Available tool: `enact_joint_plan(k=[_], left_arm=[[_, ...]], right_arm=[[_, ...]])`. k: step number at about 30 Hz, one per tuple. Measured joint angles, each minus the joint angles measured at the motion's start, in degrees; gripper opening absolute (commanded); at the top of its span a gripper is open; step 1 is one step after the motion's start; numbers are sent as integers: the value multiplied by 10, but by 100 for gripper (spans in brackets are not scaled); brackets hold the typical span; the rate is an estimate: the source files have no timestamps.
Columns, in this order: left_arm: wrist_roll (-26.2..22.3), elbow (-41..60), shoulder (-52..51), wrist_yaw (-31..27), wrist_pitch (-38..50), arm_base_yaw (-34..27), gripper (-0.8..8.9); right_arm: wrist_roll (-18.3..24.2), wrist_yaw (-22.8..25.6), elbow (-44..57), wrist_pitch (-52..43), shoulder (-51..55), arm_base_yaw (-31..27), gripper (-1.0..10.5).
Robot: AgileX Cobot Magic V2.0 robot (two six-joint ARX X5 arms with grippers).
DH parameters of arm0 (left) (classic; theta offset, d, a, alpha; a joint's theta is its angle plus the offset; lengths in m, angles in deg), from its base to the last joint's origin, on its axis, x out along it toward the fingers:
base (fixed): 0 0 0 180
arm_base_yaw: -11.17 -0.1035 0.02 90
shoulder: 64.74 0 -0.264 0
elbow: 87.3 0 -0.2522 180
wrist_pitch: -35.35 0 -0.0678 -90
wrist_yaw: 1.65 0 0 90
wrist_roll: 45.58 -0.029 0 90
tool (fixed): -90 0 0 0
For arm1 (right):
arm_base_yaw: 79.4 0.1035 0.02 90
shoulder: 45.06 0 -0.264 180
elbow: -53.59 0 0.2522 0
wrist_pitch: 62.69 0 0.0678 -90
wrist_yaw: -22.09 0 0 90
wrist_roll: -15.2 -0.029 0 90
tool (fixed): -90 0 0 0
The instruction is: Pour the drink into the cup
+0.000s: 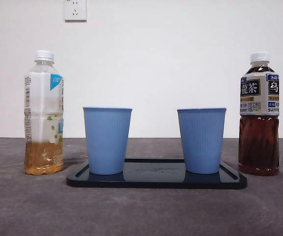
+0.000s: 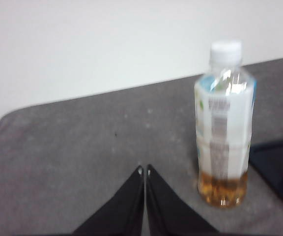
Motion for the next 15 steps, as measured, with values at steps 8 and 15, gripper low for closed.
enact_joint_plan(k=[8,15], left_arm=[[2,70,-23,0,3,-7,7],[2,97,-35,-2,11,-7,7]], right_arm=[[0,0,0,0,0,0,7],[0,0,0,0,0,0,7]])
